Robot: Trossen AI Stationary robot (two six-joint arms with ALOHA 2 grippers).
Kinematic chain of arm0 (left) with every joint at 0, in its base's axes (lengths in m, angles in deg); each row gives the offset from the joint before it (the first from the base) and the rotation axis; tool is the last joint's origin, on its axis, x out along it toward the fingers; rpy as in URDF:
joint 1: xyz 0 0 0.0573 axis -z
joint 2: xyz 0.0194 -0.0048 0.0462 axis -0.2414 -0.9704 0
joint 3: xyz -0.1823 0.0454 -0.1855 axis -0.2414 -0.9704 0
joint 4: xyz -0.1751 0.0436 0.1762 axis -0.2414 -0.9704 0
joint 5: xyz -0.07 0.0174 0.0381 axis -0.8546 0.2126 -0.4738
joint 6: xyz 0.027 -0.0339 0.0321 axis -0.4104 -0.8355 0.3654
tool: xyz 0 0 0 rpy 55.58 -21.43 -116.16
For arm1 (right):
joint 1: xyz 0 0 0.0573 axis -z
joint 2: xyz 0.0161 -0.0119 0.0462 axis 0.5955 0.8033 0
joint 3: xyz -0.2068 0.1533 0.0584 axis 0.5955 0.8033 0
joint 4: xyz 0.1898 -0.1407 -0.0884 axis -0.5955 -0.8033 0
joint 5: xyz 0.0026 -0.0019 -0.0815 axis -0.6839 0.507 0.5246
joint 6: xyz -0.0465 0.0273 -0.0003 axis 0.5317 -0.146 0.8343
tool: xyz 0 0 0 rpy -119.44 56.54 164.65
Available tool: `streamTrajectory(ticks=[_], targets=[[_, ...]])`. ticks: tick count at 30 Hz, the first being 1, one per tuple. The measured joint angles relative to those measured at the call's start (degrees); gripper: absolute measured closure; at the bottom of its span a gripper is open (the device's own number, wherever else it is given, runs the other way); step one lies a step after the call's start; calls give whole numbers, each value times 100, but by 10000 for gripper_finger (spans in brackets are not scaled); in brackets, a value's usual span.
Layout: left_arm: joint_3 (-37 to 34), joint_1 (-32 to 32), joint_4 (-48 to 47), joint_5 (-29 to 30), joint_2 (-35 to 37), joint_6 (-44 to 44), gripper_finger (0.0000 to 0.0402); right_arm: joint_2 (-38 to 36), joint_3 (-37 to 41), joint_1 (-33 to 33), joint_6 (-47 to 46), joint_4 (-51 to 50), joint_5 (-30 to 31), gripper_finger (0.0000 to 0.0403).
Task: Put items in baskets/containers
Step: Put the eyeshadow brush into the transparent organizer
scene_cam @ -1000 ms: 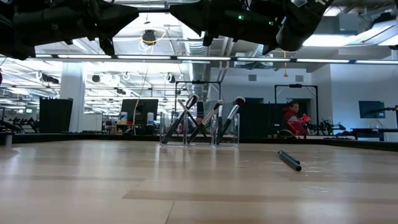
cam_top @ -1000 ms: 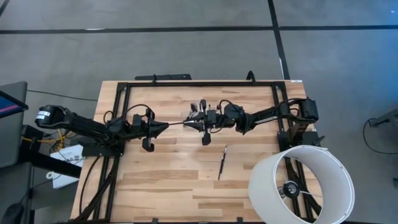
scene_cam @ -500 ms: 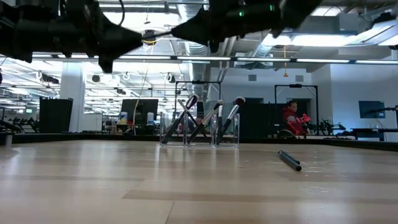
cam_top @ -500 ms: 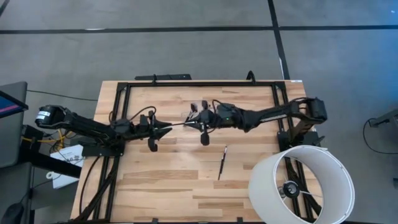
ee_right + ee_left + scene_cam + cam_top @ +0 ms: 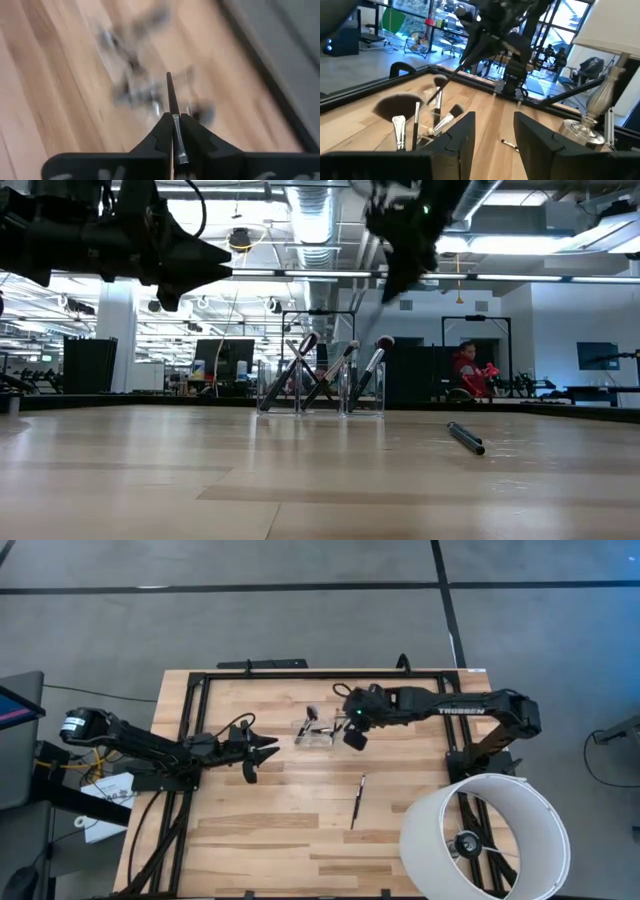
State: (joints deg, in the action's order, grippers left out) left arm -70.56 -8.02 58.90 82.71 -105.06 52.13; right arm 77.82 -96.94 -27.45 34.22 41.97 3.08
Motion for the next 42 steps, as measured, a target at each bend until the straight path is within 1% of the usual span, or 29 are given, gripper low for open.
streamTrajectory(ticks=[3, 4, 5, 7, 9, 10, 12, 14, 16, 21, 26, 28, 30, 35, 37, 39, 40, 42], targets=[[0, 3, -1, -2, -22, -8, 270, 135, 2, 110, -15, -189, -309, 394], [0, 3, 3, 0, -36, -9, 270, 190, -24, 115, -13, -95, -399, 391], [-4, 3, -29, 1, -34, -8, 270, 226, -48, 116, 39, -11, -520, 387], [2, 3, 20, 13, -85, -45, 270, 277, -29, 136, 193, -150, -632, 384], [-4, -1, -5, 26, -93, -110, 270, 316, -38, 173, 304, -31, -764, 387], [-2, -1, 19, 33, -115, -113, 270, 330, -36, 199, 365, -150, -819, 390], [-1, -4, -13, 43, -152, -141, 270, 357, -36, 276, 507, -142, -1063, 396], [-4, -4, 35, 62, -178, -157, 270, 360, -19, 328, 570, -140, -1242, 394], [-4, -4, -2, 73, -192, -159, 270, 360, -18, 365, 578, -106, -1294, 379], [-4, 0, 4, 77, -189, -405, 270, 360, -18, 394, 628, -85, -1292, 317], [-4, 12, 4, 36, -189, -524, 270, 328, -95, 337, 882, -153, -1293, 271], [-4, 12, 4, 36, -189, -561, 270, 297, -248, 191, 899, -161, -1295, 257], [-4, 11, 4, 36, -189, -562, 270, 294, -384, -33, 1111, -336, -1323, 246], [-4, 12, 1, 34, -189, -561, 270, 299, -384, -856, 1541, -494, -1358, 222], [-4, 12, 1, 34, -189, -561, 270, 301, -330, -1230, 1959, -747, -1434, 216], [-4, 12, -21, 34, -189, -561, 270, 303, -191, -1561, 2466, -822, -1735, 214], [-4, 12, -32, 34, -189, -561, 270, 309, -119, -1706, 2676, -787, -1995, 214], [-4, 12, -33, 34, -189, -561, 270, 304, 89, -1930, 2999, -477, -2741, 216]])
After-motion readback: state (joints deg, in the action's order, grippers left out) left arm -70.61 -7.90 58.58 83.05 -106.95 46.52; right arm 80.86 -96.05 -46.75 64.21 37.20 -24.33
